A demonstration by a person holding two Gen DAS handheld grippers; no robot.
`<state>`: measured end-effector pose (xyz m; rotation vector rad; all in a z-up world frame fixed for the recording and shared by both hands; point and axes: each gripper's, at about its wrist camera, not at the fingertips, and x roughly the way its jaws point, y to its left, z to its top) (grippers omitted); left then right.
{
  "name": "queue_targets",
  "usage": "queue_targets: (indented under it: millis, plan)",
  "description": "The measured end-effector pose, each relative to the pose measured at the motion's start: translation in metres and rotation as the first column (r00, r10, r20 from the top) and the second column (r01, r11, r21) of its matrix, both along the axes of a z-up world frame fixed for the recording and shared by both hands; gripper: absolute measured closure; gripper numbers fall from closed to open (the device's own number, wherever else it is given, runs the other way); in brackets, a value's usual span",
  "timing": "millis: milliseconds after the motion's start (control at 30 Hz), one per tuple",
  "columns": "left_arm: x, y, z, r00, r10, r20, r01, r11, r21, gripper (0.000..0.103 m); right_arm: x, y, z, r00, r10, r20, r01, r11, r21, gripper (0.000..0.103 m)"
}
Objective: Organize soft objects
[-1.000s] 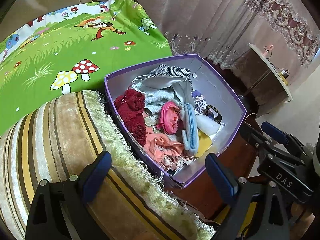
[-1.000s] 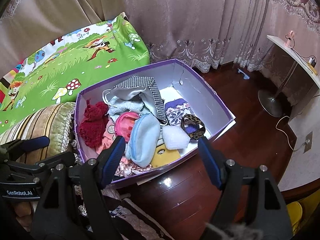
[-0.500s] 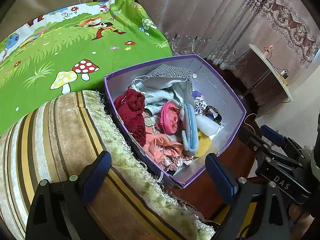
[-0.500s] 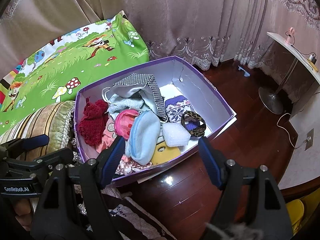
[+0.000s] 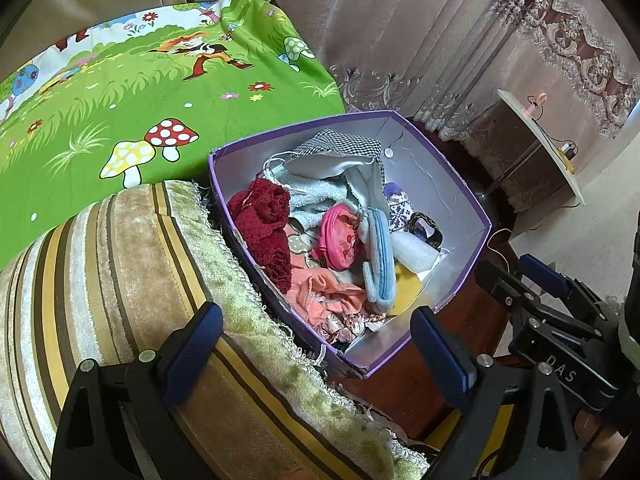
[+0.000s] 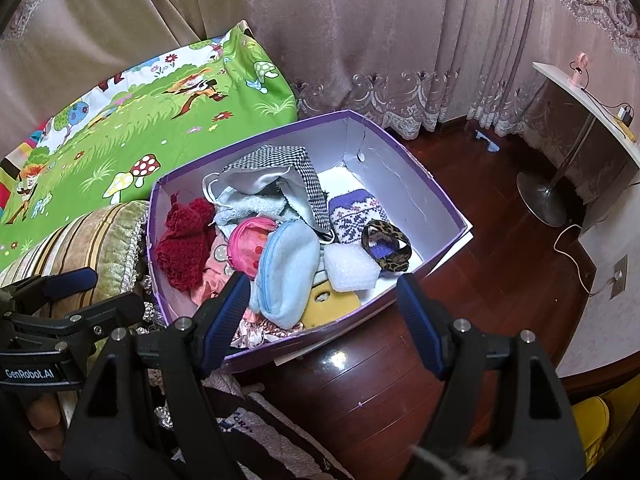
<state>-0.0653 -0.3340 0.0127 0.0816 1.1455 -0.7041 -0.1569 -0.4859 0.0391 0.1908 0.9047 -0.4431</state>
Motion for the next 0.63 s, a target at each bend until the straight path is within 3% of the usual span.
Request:
queue_targets:
  millis: [633]
  plan:
    - [-0.0006,-0.0009,0.0005,1.0,-0.008,0.028,0.008,1.0,-0.002,0.007,0.0006,0.0014,-0.0042,1.0,-0.003,-0.008,0.003,1.0,0.006,0.025]
